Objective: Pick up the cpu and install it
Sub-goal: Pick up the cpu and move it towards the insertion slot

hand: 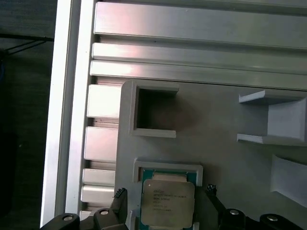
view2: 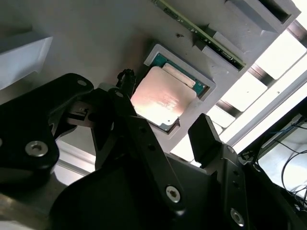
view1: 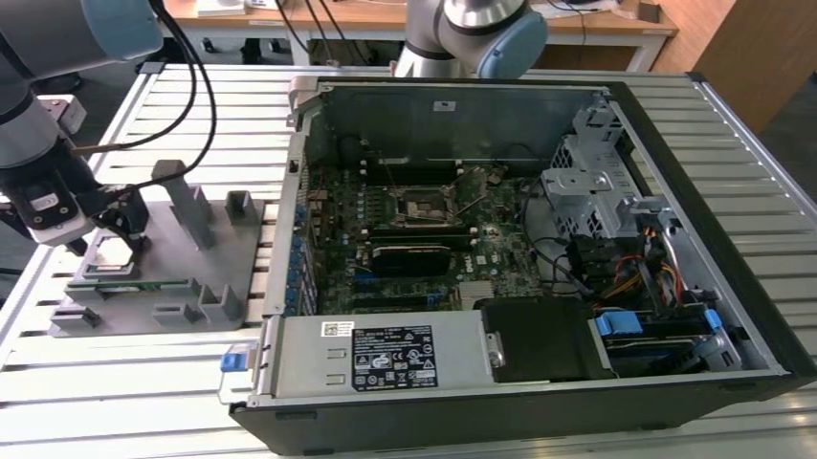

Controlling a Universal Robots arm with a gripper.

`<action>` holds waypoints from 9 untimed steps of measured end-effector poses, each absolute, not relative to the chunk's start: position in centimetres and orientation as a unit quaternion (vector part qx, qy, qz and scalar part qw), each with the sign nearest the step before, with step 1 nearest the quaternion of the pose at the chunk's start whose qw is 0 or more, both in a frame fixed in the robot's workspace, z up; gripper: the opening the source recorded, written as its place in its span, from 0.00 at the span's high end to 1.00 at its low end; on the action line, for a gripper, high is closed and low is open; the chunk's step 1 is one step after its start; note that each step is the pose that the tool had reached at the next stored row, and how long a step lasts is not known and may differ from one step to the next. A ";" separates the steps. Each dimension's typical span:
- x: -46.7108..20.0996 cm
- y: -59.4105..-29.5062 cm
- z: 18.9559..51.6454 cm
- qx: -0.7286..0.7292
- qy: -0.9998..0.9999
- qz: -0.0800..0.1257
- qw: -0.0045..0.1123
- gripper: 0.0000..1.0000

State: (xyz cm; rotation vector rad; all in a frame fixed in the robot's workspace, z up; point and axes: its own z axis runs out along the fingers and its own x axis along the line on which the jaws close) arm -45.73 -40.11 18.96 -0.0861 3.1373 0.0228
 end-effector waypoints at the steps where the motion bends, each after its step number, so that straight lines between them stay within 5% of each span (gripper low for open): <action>1: -45.7 -40.1 18.9 -0.027 1.000 0.007 0.002 0.28; 9: -45.8 -40.1 18.4 -0.014 1.000 0.006 0.003 0.28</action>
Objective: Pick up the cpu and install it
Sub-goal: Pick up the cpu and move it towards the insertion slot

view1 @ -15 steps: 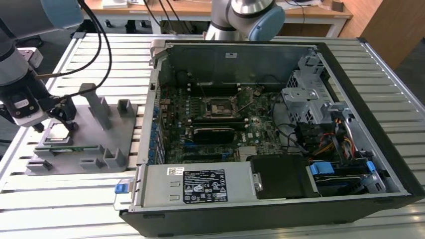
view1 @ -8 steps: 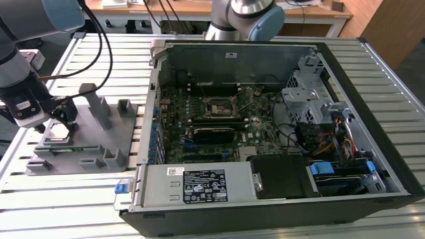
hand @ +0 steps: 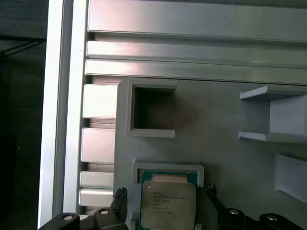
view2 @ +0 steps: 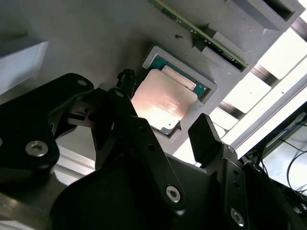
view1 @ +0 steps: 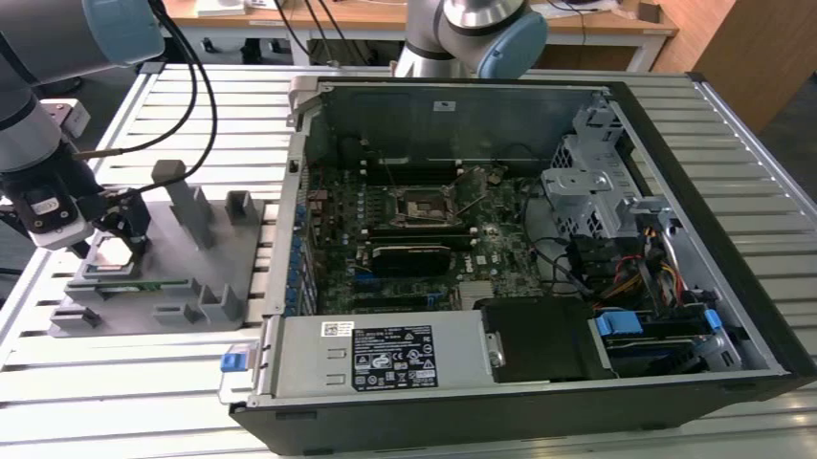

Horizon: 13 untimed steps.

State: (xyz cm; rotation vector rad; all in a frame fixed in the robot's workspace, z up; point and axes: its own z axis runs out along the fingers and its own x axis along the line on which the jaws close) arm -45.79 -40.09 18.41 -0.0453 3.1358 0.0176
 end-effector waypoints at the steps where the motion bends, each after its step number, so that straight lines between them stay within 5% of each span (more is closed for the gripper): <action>1: -45.8 -40.1 18.4 -0.013 1.000 0.006 0.003 0.28; 13: -45.8 -40.1 18.0 -0.012 1.000 0.005 0.003 0.30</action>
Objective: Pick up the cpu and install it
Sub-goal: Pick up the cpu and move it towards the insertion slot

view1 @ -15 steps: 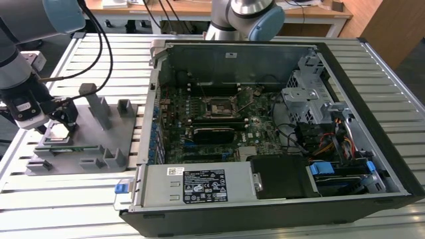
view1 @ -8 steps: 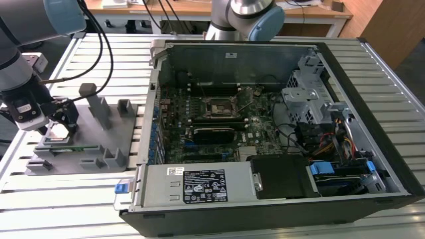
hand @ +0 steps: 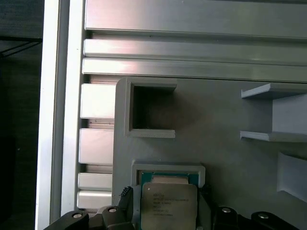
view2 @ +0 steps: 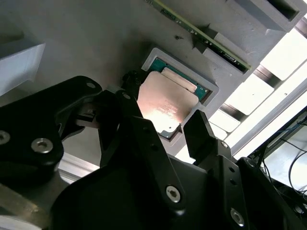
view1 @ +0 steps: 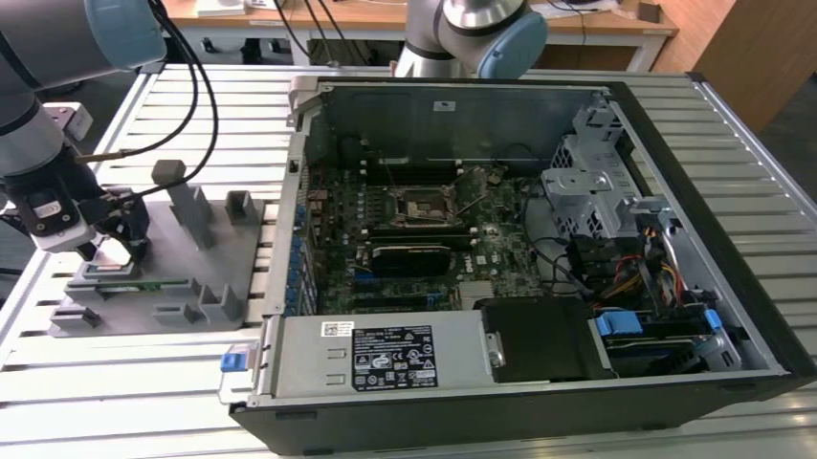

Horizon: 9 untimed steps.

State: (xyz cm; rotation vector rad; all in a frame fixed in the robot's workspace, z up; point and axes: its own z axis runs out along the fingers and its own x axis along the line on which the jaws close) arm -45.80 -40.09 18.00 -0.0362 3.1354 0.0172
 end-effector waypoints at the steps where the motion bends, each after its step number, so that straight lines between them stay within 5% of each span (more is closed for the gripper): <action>1: -45.8 -40.1 18.0 -0.012 1.000 0.005 0.003 0.37; 9: -45.8 -40.1 18.2 -0.012 1.000 0.004 0.003 0.37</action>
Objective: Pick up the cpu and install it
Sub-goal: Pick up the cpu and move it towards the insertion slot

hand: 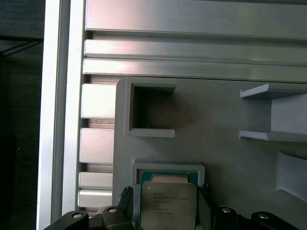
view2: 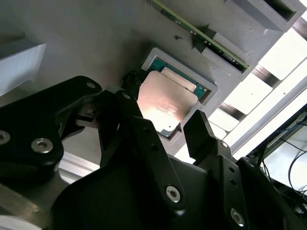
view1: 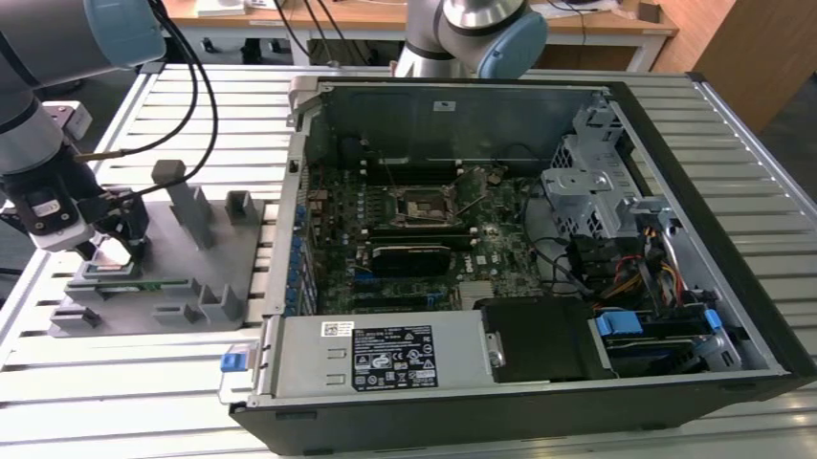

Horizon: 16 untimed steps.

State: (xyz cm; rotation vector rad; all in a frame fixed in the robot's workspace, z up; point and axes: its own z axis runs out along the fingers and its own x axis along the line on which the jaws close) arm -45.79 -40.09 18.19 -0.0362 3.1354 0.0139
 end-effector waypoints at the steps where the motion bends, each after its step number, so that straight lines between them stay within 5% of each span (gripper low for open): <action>1: -45.8 -40.1 18.2 -0.012 1.000 0.004 0.003 0.37; 16: -45.8 -40.1 18.4 -0.012 1.000 0.003 0.003 0.46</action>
